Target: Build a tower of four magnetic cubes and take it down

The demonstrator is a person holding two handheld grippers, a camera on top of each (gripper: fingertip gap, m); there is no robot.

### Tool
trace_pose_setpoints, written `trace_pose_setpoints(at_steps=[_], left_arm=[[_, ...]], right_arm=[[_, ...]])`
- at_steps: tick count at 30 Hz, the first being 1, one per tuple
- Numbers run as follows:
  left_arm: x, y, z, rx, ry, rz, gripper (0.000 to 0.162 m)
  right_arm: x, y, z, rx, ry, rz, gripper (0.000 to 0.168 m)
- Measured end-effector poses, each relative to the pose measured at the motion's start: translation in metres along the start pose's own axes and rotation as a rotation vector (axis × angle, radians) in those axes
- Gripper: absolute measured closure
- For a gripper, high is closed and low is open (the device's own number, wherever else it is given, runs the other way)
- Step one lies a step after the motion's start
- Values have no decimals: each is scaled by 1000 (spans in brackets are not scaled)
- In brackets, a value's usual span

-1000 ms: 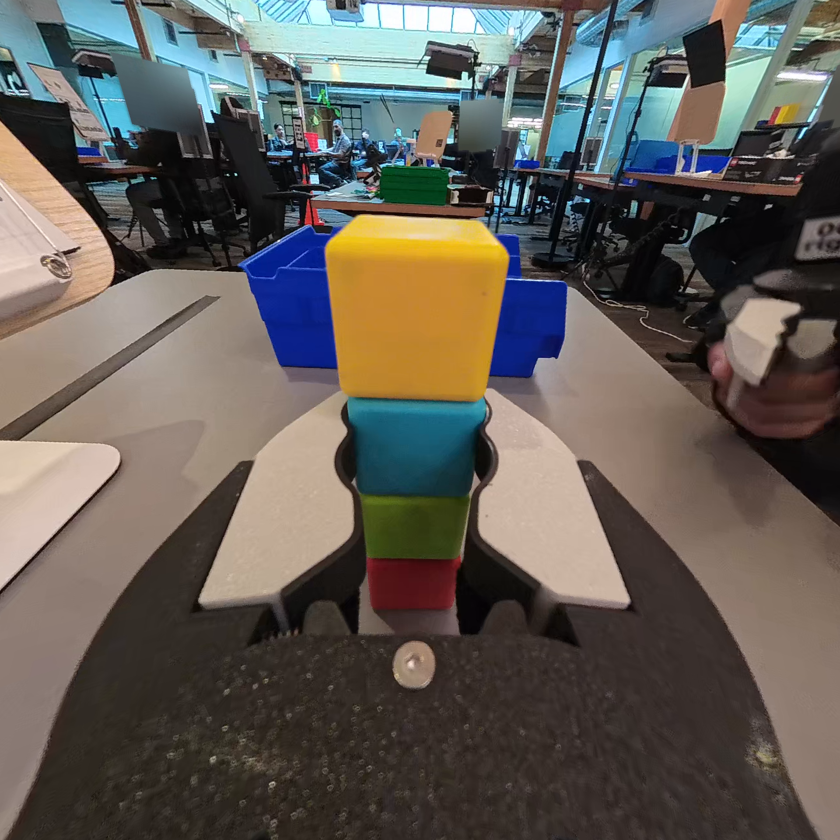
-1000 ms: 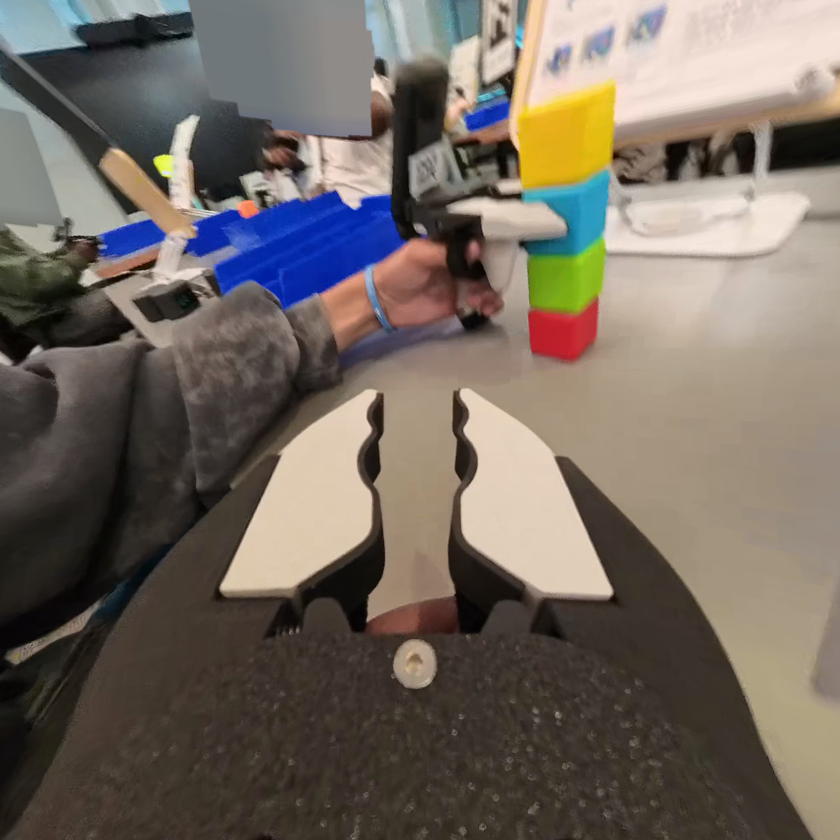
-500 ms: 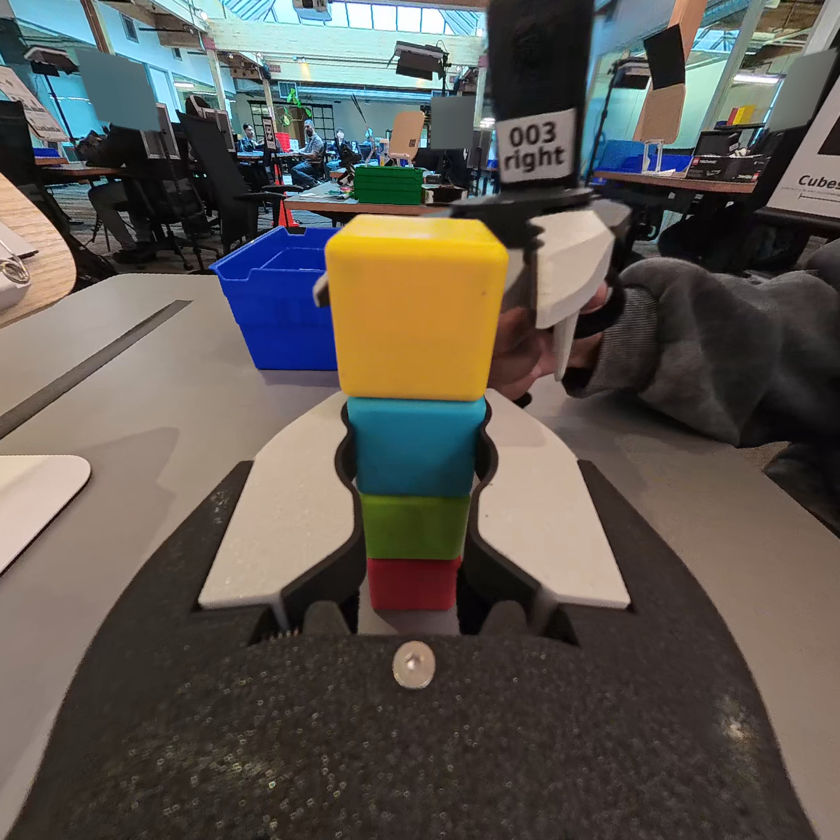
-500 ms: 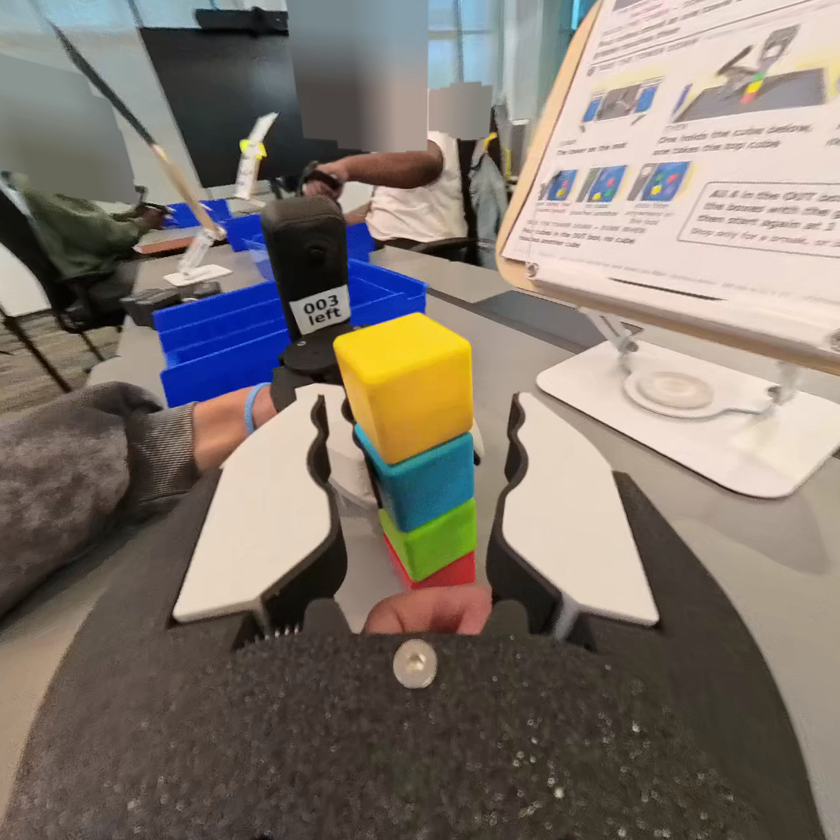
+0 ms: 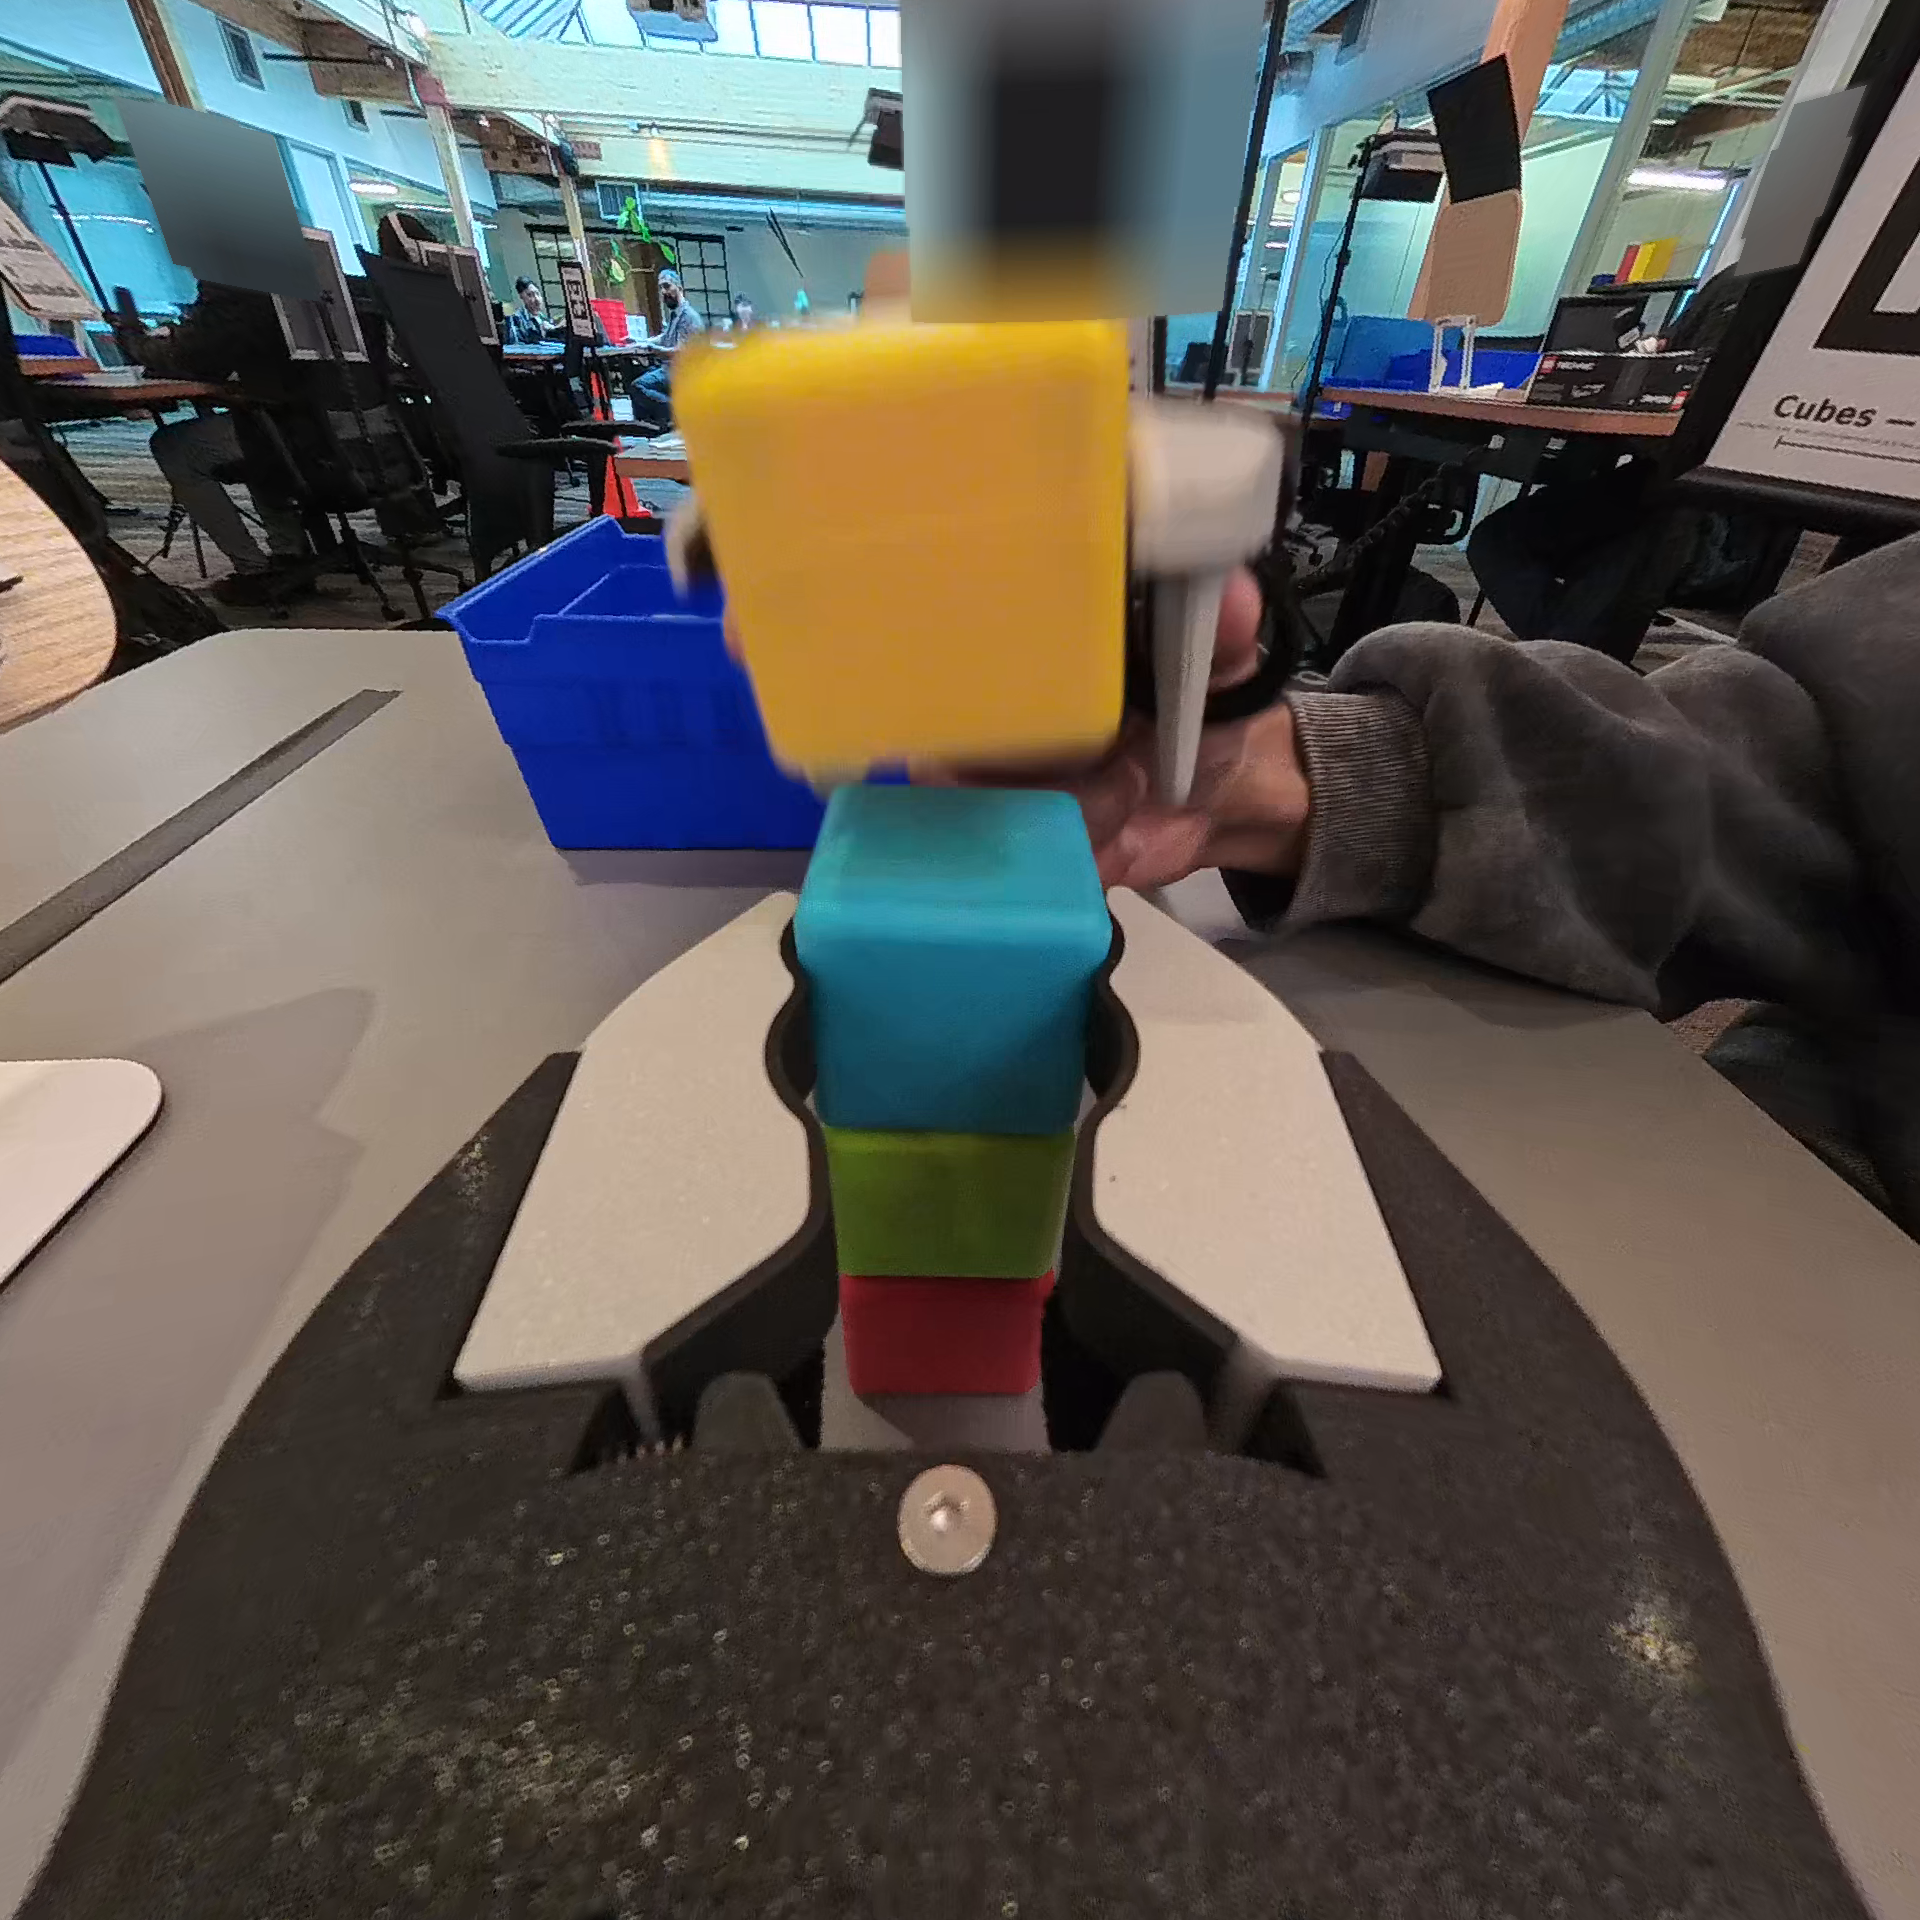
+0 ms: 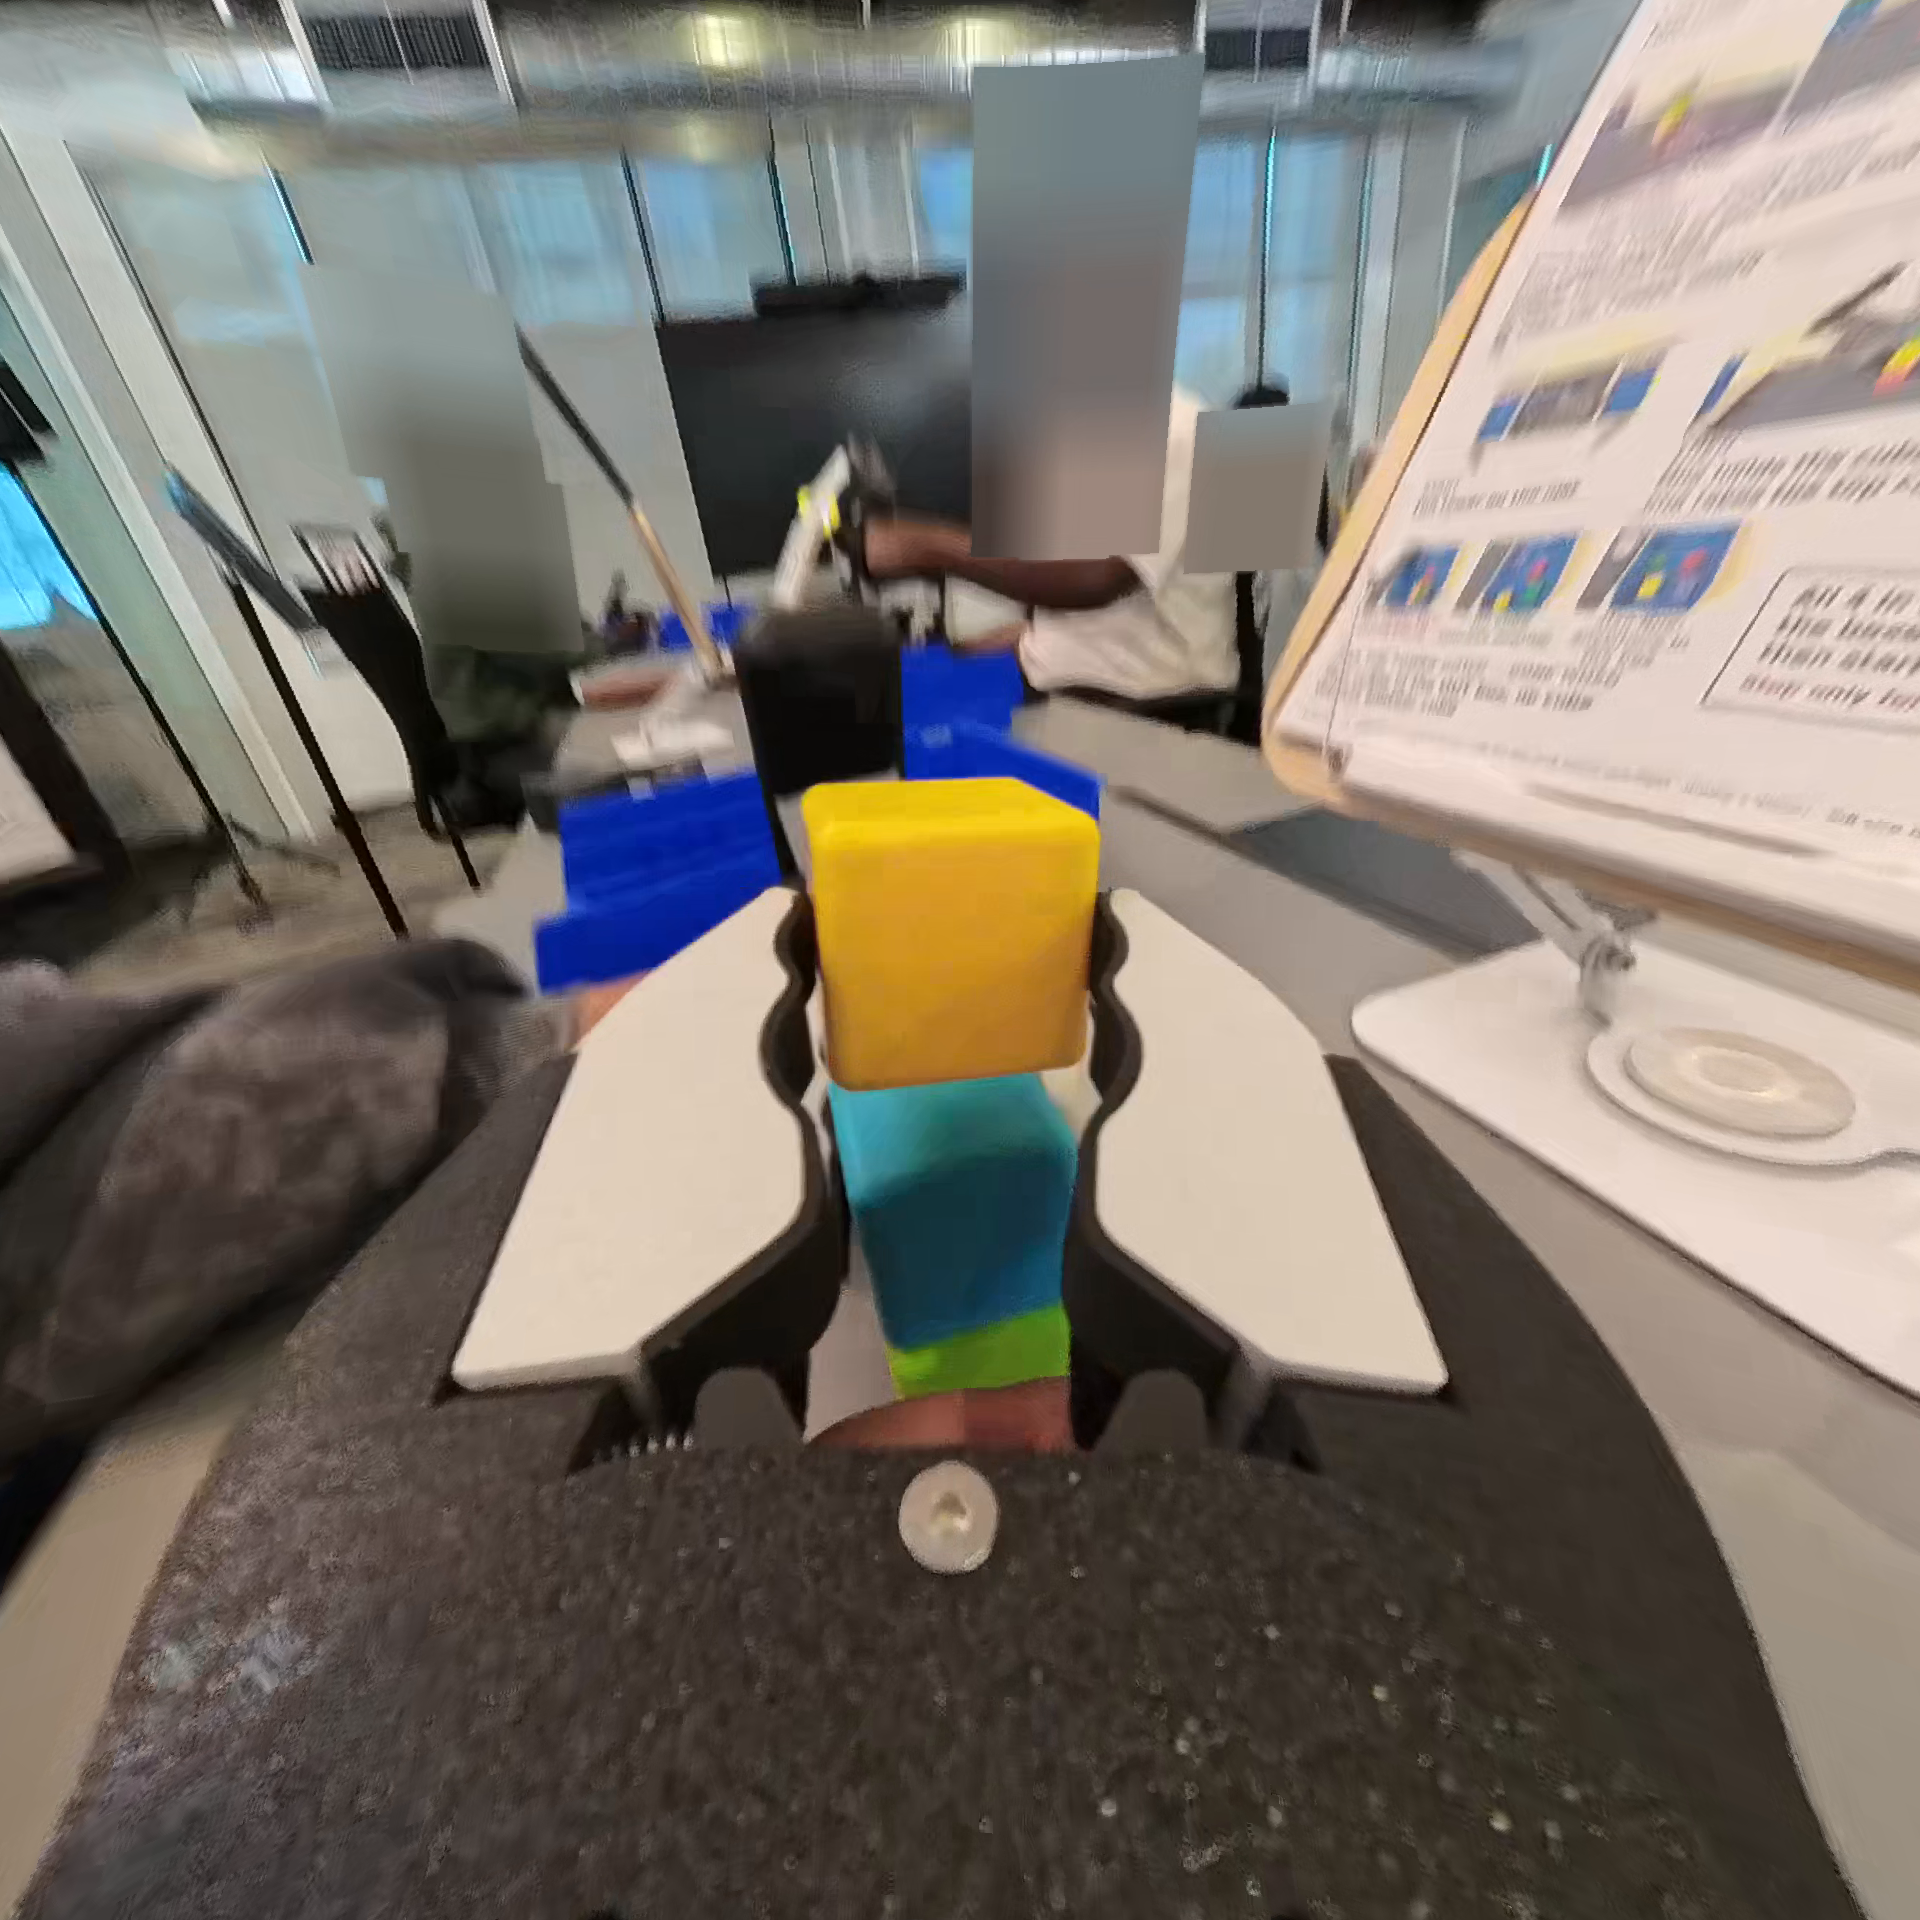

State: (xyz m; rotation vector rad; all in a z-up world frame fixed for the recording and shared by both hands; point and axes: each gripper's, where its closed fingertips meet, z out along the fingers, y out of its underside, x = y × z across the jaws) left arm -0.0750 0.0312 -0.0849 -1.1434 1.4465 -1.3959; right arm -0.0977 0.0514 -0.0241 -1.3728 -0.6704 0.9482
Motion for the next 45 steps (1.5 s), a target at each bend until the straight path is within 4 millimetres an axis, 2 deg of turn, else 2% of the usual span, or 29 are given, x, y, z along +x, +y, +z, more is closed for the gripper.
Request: trace_pose_setpoints(at_steps=[3, 5, 9, 12, 14, 16, 18, 19, 23, 25, 28, 30, 32, 36, 42, 44, 45], left_arm=[[0, 0, 0, 0, -1, 0, 113], [0, 0, 0, 1, -1, -2, 113], [0, 0, 0, 1, -2, -4, 113], [-1, 0, 1, 1, -7, -4, 113], [-1, 0, 1, 0, -9, -5, 113], [-1, 0, 1, 0, -9, -6, 113], [-1, 0, 1, 0, -12, -5, 113], [-1, 0, 1, 0, -14, -6, 113], [0, 0, 1, -4, -16, -7, 113], [0, 0, 2, -4, -12, -11, 113], [0, 0, 2, -3, -16, -9, 113], [1, 0, 2, -4, -20, -7, 113], [1, 0, 2, -7, -22, -3, 113], [1, 0, 2, -7, -20, -4, 113], [-2, 0, 4, -6, -42, -2, 113], [-2, 0, 4, -7, -50, 3, 113], [-2, 0, 4, -7, -53, 6, 113]], right_arm=[[-3, -36, -13, 122, 14, 10, 117], [-15, -56, -22, 150, 39, -35, 117], [-25, -101, -54, 125, 259, -160, 118], [-19, -141, -99, 44, 454, -238, 118], [2, -161, -140, -61, 642, -288, 117], [32, -167, -180, -212, 790, -283, 117], [67, -157, -221, -396, 922, -245, 117], [81, -145, -239, -489, 946, -199, 118], [110, -73, -300, -857, 973, -54, 117], [115, -28, -320, -1021, 955, 43, 117], [120, 26, -340, -1204, 1000, 169, 117], [126, 47, -357, -1319, 1084, 172, 117], [124, 65, -366, -1409, 1097, 217, 117], [111, 88, -374, -1496, 1073, 334, 117], [115, 88, -375, -1425, 1127, 314, 118], [113, 84, -369, -1379, 1120, 284, 99], [114, 75, -366, -1337, 1148, 228, 93]])
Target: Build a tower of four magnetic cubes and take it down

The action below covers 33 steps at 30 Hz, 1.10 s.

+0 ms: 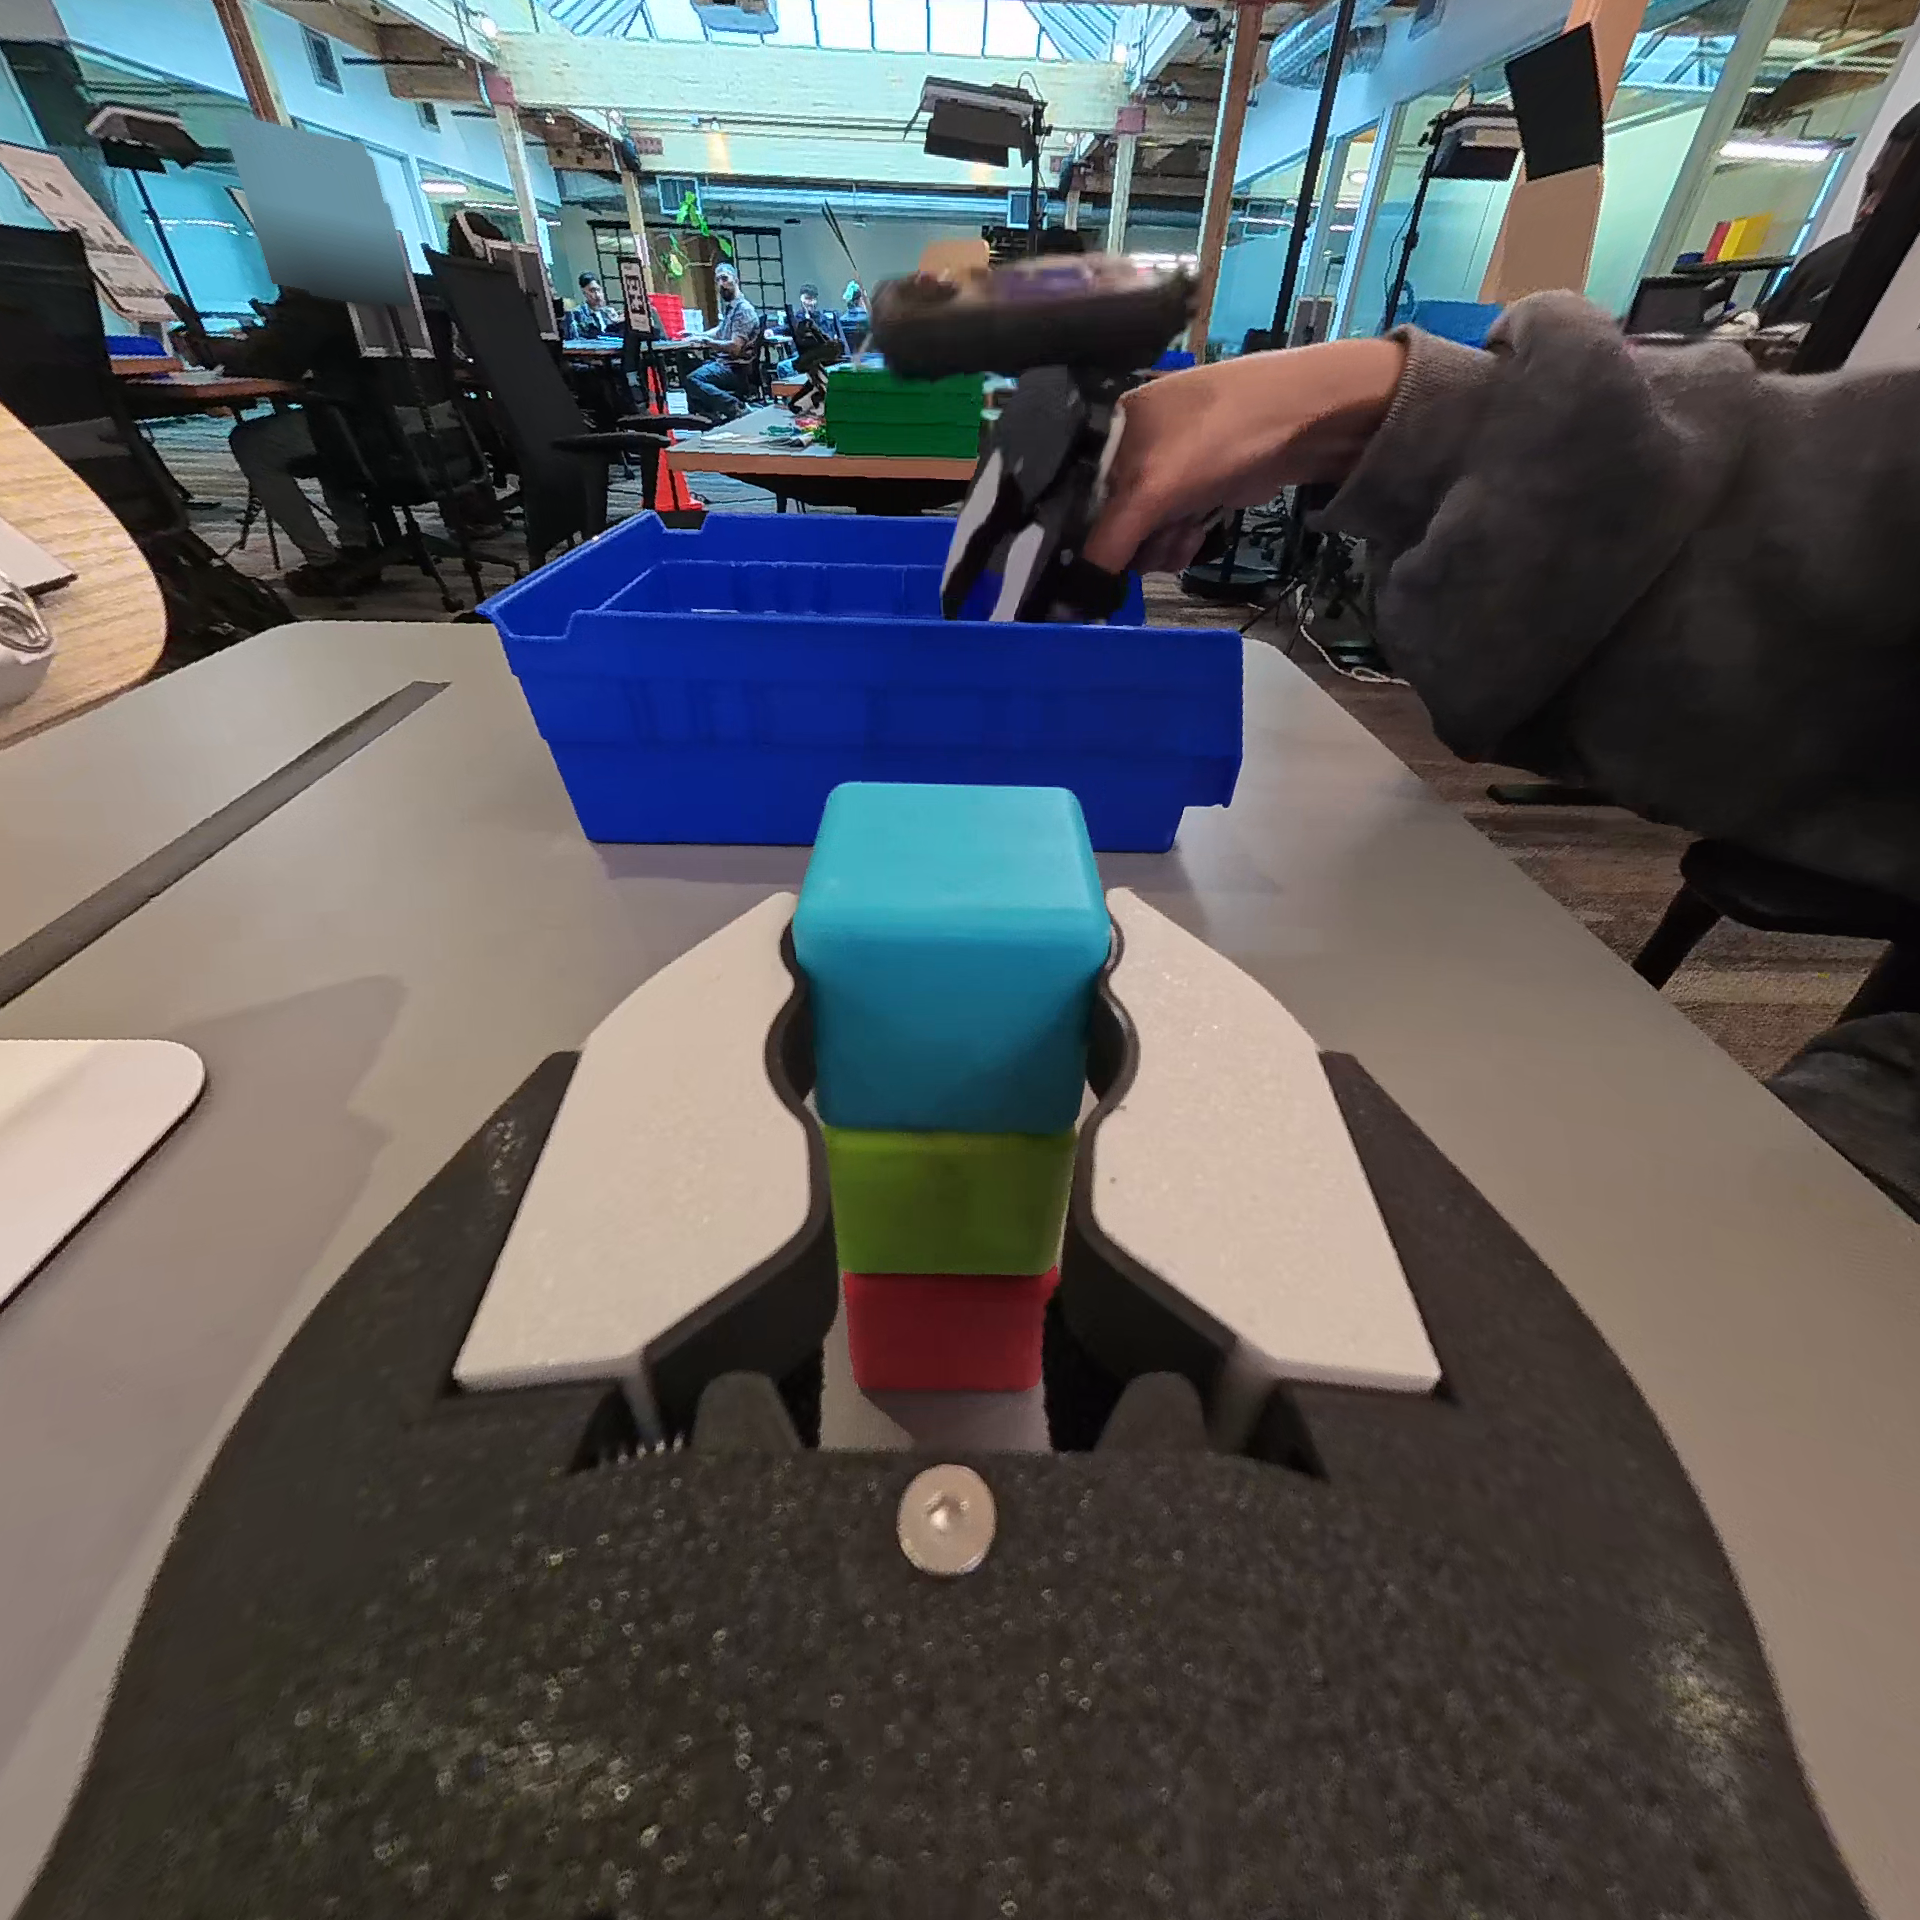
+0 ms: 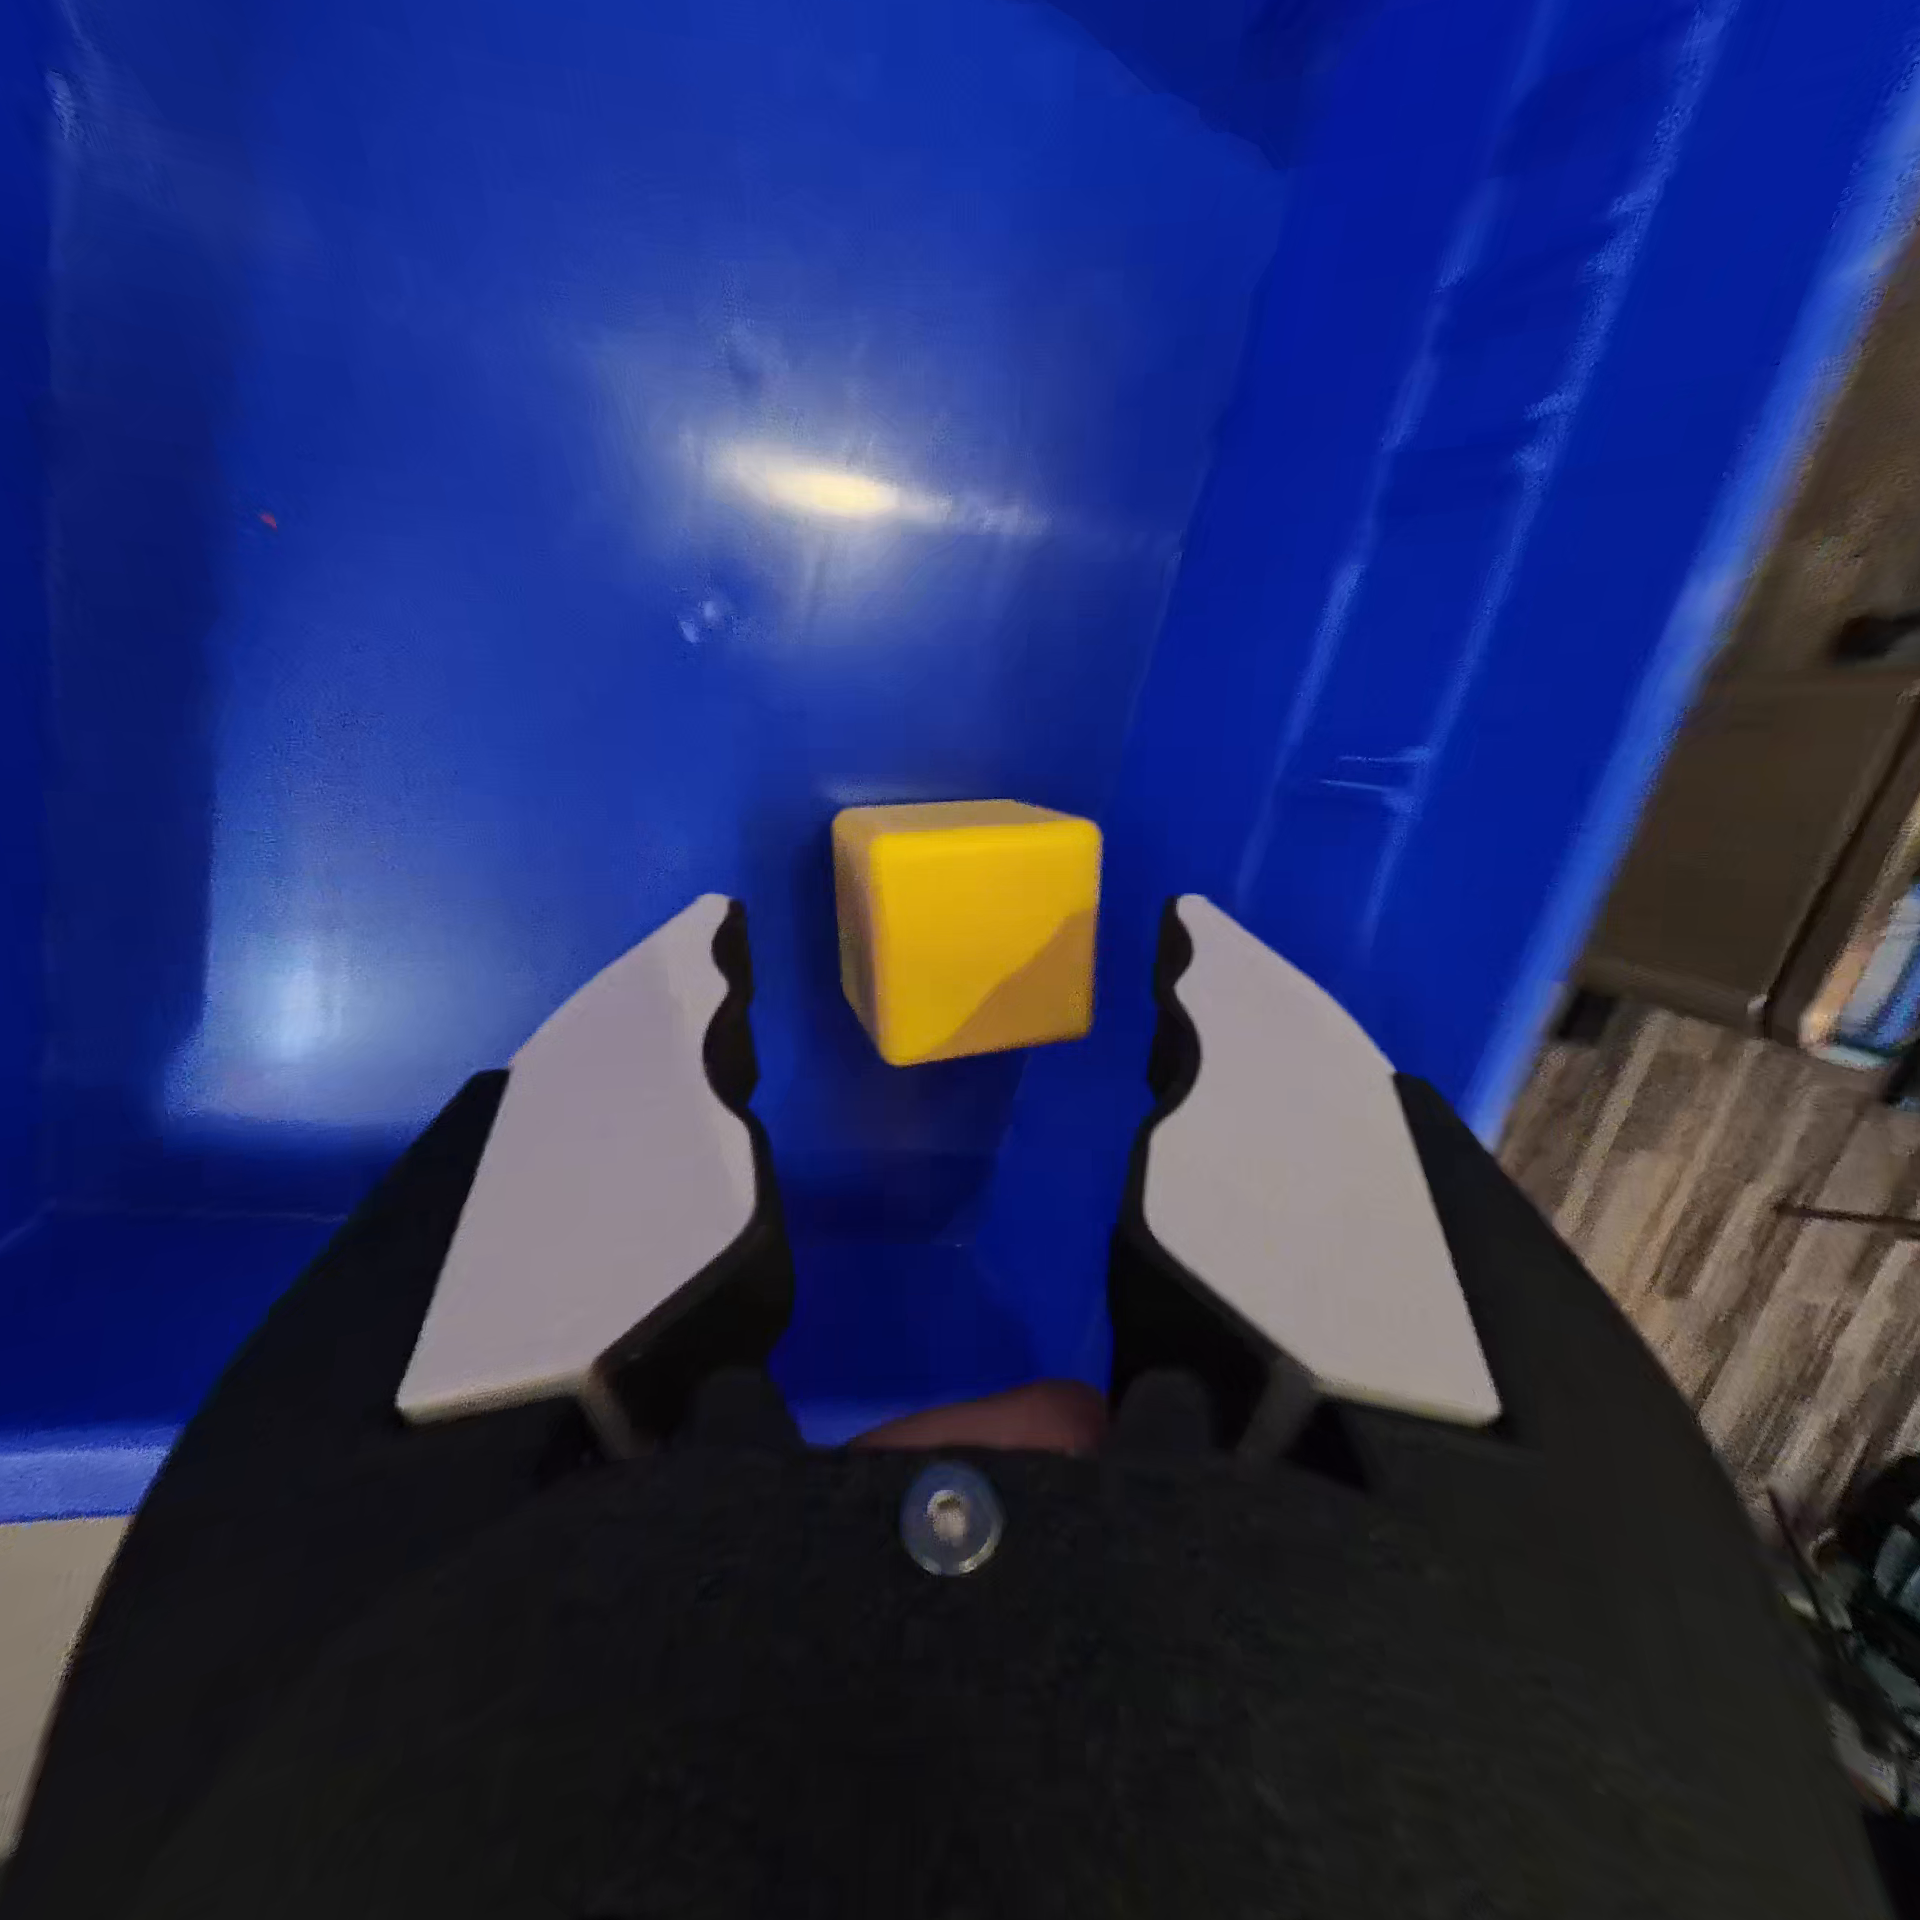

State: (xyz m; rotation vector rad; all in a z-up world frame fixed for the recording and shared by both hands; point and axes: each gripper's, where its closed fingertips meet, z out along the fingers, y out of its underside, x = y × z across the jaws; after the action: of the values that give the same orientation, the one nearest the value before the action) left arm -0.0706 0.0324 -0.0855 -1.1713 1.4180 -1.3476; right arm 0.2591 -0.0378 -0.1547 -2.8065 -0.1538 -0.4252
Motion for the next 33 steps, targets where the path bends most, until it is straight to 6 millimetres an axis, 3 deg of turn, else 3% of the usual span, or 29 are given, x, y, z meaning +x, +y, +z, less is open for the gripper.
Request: trace_pose_setpoints(at_steps=[2, 4, 7, 11, 14, 17, 19, 21, 26, 33], left_arm=[[0, 0, 0, 0, -3, 4, 113], [0, 0, 0, 1, -3, 4, 113], [-1, 0, 0, -3, -6, 10, 113], [-1, -14, -7, 62, -16, 1, 100], [-7, -28, -25, 97, -61, 3, 99], [-10, -26, -38, 67, -93, -8, 95], [-7, -8, -39, -45, -81, -22, 91], [-3, 12, -36, -165, -65, -13, 88], [2, 34, -21, -245, -17, -56, 88], [4, 43, -5, -306, -14, -42, 90]], right_arm=[[3, -17, -34, 193, 93, 9, 90], [-20, -35, -88, 487, 109, 34, 96], [-103, -39, -153, 875, -81, 47, 104], [-242, -2, -181, 1128, -612, 18, 103], [-283, 20, -191, 1217, -778, 27, 106], [-285, 25, -196, 1240, -820, 24, 108], [-283, 25, -194, 1230, -867, 52, 107], [-280, 25, -191, 1225, -884, 70, 107], [-272, 28, -197, 1250, -937, 102, 108], [-276, 28, -196, 1232, -959, 98, 109]])
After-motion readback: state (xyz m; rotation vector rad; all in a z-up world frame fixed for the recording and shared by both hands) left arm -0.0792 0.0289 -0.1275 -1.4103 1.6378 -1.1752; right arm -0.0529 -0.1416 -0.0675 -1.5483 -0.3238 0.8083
